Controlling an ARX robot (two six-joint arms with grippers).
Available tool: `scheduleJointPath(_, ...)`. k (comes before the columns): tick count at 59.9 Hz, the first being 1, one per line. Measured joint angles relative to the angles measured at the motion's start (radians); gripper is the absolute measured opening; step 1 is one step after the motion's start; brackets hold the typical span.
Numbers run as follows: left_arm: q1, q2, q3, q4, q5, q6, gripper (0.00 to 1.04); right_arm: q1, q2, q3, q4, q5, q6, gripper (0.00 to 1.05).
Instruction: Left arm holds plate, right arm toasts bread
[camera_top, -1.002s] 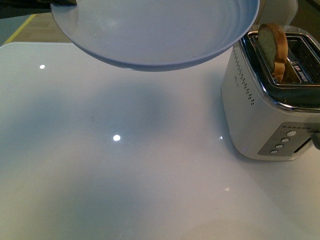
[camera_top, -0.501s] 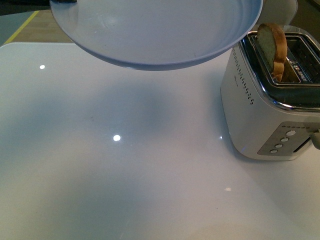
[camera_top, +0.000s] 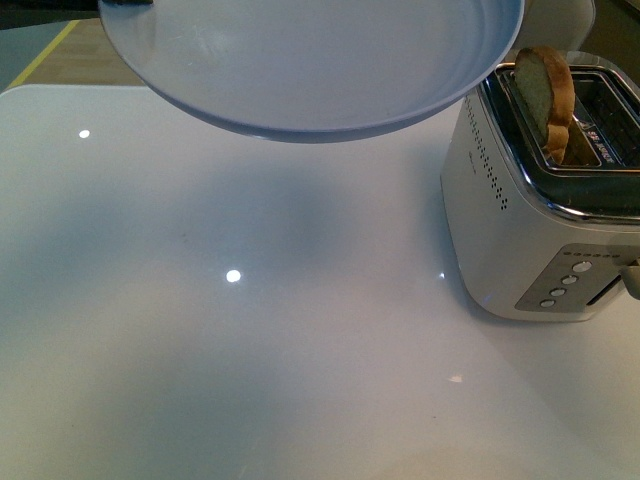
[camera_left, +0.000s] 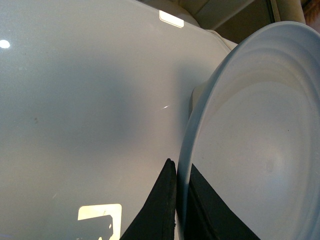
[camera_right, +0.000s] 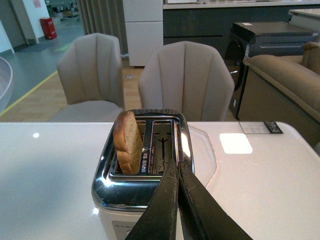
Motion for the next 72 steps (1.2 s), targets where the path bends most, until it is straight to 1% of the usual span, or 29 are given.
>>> scheduleJointPath(31, 0.000, 0.000, 0.000, 0.000, 0.001, 0.000, 0.03, 0.000, -0.151, 0.000, -0.151, 0.000, 0.000, 0.02)
scheduleJointPath(33, 0.000, 0.000, 0.000, 0.000, 0.001, 0.000, 0.03, 0.000, -0.186, 0.000, -0.195, 0.001, 0.000, 0.02)
scheduleJointPath(35, 0.000, 0.000, 0.000, 0.000, 0.002, 0.000, 0.03, 0.000, -0.241, 0.000, -0.275, -0.001, 0.000, 0.02)
scheduleJointPath(38, 0.000, 0.000, 0.000, 0.000, 0.002, 0.000, 0.03, 0.000, -0.291, 0.000, -0.315, 0.000, 0.000, 0.02)
scheduleJointPath(54, -0.001, -0.002, -0.002, 0.000, 0.003, 0.002, 0.03, 0.000, -0.319, 0.000, -0.325, 0.000, 0.000, 0.02)
scheduleJointPath(56, -0.001, -0.002, -0.002, 0.000, 0.003, 0.003, 0.03, 0.000, -0.319, 0.000, -0.325, 0.000, 0.000, 0.04)
scheduleJointPath(57, -0.002, -0.002, -0.002, 0.000, 0.003, 0.005, 0.03, 0.000, -0.319, 0.000, -0.325, 0.000, 0.000, 0.07)
scheduleJointPath(60, -0.003, -0.002, -0.002, 0.000, 0.003, 0.008, 0.03, 0.000, -0.319, 0.000, -0.325, 0.000, 0.000, 0.14)
scheduleJointPath(61, -0.003, -0.002, -0.002, 0.000, 0.002, 0.008, 0.03, 0.000, -0.319, 0.000, -0.325, 0.000, 0.000, 0.18)
scheduleJointPath(65, -0.004, -0.002, -0.002, 0.000, 0.001, 0.010, 0.03, 0.000, -0.319, 0.000, -0.325, 0.000, 0.000, 0.28)
scheduleJointPath(66, -0.004, -0.002, -0.002, 0.000, 0.001, 0.011, 0.03, 0.000, -0.319, 0.000, -0.325, 0.000, 0.000, 0.32)
scheduleJointPath(70, -0.005, -0.002, -0.002, 0.000, 0.001, 0.011, 0.03, 0.000, -0.319, 0.000, -0.325, 0.000, 0.000, 0.43)
scheduleJointPath(71, -0.006, -0.002, -0.002, 0.000, 0.001, 0.011, 0.03, 0.000, -0.319, 0.000, -0.325, 0.000, 0.000, 0.43)
scheduleJointPath(72, -0.007, -0.002, -0.002, 0.001, 0.001, 0.011, 0.03, 0.000, -0.319, 0.000, -0.325, 0.000, 0.000, 0.48)
